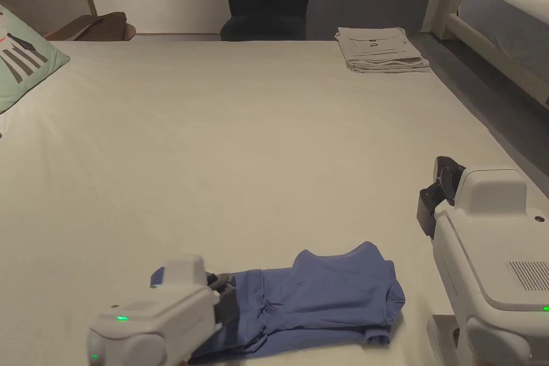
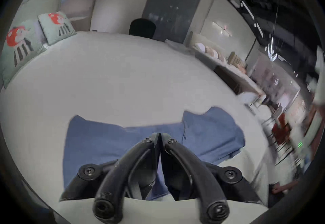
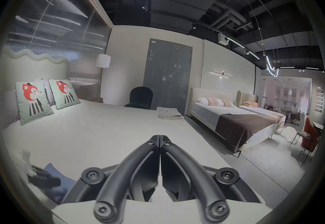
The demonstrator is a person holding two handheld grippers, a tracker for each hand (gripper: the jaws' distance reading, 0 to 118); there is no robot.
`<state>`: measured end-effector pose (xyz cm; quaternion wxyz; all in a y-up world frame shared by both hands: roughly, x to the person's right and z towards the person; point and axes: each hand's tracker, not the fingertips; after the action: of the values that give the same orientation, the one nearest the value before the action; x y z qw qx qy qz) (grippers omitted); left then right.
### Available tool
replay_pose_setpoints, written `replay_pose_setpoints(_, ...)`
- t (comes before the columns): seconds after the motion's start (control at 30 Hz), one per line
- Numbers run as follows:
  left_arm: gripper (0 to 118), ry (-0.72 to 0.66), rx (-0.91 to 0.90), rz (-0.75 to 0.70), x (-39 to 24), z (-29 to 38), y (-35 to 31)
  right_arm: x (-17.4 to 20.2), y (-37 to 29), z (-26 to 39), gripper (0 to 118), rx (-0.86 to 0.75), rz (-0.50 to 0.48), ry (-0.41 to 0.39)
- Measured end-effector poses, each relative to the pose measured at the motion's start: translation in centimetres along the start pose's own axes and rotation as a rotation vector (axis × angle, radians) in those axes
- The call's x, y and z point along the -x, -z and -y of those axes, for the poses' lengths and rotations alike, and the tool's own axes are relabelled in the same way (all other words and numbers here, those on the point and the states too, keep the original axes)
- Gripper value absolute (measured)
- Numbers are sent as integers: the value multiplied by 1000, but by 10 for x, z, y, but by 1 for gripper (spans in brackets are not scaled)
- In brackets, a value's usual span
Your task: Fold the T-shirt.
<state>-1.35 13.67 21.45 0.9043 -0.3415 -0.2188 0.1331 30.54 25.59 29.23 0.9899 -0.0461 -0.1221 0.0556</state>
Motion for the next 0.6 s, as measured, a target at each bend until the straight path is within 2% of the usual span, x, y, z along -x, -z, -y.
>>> replay_pose_setpoints(0.17,1,-316,4,88,73,-29,-33,11,1,0,0,0,-22,1)
replay_pose_setpoints(0.27,2,-351,44,96,107,-32,-41,19,3,-1,0,7,-44,2)
replay_pose_setpoints(0.3,6,-354,59,86,115,-31,-42,21,3,-1,0,7,-48,1)
replay_pose_setpoints(0.33,24,-343,83,73,124,-30,-42,24,3,-1,0,7,-52,-2)
replay_pose_setpoints(0.43,92,-366,178,61,135,-21,-39,30,3,-1,0,7,-63,-11)
replay_pose_setpoints(0.47,103,-388,183,66,140,-17,-37,31,4,-1,0,7,-67,-14)
replay_pose_setpoints(0.5,108,-397,191,77,144,-14,-35,31,4,-1,0,4,-72,-17)
replay_pose_setpoints(0.6,108,-427,220,102,157,-4,-23,35,6,0,0,7,-85,-25)
